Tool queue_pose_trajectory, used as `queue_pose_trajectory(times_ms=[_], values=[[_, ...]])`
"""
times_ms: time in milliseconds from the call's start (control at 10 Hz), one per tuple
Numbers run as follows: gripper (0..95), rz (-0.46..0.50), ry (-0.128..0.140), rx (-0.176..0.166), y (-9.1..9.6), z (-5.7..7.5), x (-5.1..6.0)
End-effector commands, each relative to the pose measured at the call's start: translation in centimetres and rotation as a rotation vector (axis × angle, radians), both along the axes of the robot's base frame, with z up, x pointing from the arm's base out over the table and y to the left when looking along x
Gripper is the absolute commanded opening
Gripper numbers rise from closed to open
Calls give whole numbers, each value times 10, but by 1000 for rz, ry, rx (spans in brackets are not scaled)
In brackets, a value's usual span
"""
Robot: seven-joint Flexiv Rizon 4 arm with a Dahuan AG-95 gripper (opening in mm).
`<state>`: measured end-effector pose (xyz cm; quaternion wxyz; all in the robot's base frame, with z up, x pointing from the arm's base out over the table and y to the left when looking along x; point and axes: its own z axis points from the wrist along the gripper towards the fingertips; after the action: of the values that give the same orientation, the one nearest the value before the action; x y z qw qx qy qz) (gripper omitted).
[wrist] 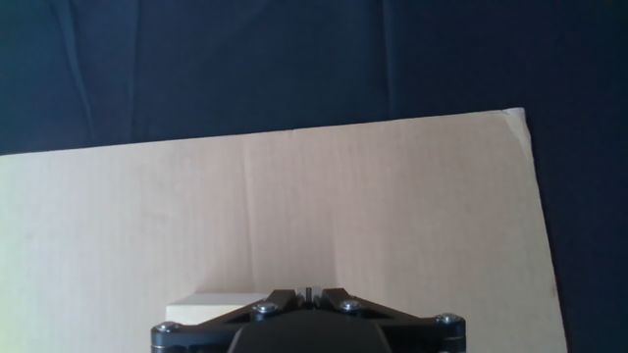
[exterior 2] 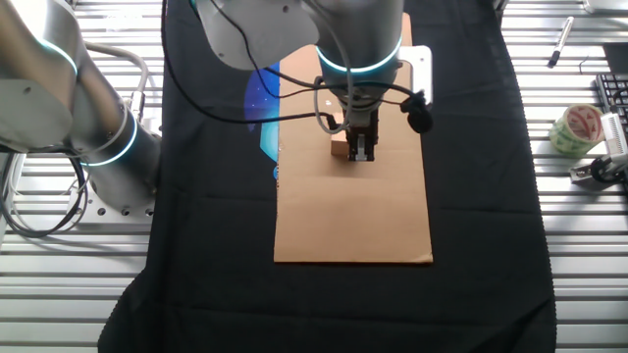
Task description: Use the gripper to push the small block from left to right
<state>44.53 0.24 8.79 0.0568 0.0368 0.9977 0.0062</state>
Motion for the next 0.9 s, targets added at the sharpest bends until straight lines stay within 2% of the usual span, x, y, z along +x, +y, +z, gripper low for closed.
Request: queue_pose_trajectory(times_ms=[100,900], values=[[0,1,4,1,0,0,0],[0,-4,-6,5,2,-8,-1]])
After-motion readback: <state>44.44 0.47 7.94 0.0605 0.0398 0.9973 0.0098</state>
